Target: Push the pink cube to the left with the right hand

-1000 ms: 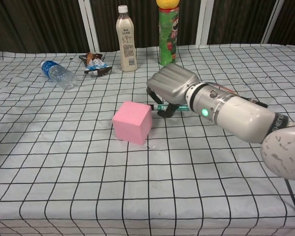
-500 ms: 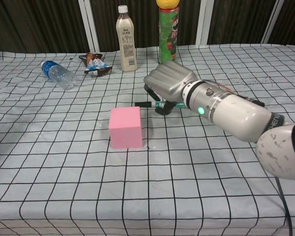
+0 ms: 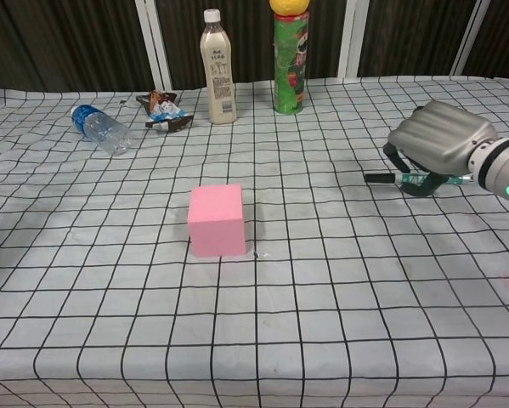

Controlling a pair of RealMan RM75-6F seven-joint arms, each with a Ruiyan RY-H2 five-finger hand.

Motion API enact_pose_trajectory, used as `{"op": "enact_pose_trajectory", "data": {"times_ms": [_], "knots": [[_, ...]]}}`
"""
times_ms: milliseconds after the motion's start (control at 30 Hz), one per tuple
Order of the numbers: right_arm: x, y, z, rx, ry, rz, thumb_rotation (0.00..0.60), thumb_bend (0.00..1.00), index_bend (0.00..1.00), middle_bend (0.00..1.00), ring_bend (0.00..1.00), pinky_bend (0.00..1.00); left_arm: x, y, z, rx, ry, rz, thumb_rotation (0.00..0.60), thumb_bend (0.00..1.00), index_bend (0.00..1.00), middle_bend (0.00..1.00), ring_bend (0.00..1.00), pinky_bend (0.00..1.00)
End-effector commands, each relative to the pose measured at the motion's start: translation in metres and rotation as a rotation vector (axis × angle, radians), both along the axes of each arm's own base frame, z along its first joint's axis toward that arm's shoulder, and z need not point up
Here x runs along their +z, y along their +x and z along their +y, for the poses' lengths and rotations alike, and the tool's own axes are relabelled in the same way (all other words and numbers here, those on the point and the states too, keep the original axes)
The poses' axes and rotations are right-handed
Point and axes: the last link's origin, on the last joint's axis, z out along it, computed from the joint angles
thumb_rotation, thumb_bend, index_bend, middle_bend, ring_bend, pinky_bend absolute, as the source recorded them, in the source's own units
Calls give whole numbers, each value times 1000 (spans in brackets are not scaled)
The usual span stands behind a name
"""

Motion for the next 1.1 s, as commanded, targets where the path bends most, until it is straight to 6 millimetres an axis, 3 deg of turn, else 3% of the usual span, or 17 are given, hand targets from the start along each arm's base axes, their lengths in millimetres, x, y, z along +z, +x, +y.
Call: {"op": "enact_pose_trajectory", "data": {"times_ms": [33, 133, 233, 533, 800, 900, 1100], "knots": [[6, -24, 4, -56, 1, -19, 600, 570, 946, 782, 583, 397, -2, 1, 1, -2, -5, 4, 600, 402, 0, 0, 0, 169], [6, -34, 4, -79, 4, -42, 600, 570, 898, 778, 579, 397, -3, 1, 2, -1, -8, 7, 600, 403, 0, 0, 0, 169], [4, -40, 4, -89, 12, -54, 600, 568, 779, 747, 567, 397, -4, 2, 2, -2, -12, 11, 600, 402, 0, 0, 0, 168], [1, -43, 5, -87, 21, -67, 600, 568, 653, 717, 558, 397, -5, 1, 2, 8, -12, 20, 600, 403, 0, 0, 0, 169], [7, -44, 7, -104, 26, -98, 600, 567, 436, 673, 528, 389, -5, 2, 2, 12, -14, 21, 600, 402, 0, 0, 0, 170], [16, -43, 11, -104, 18, -139, 600, 566, 411, 640, 508, 374, -4, 2, 1, 12, -10, 18, 600, 403, 0, 0, 0, 170], [62, -35, 50, -45, -48, -293, 600, 446, 346, 375, 290, 262, -3, 1, 2, 18, -5, 14, 600, 403, 0, 0, 0, 170]]}}
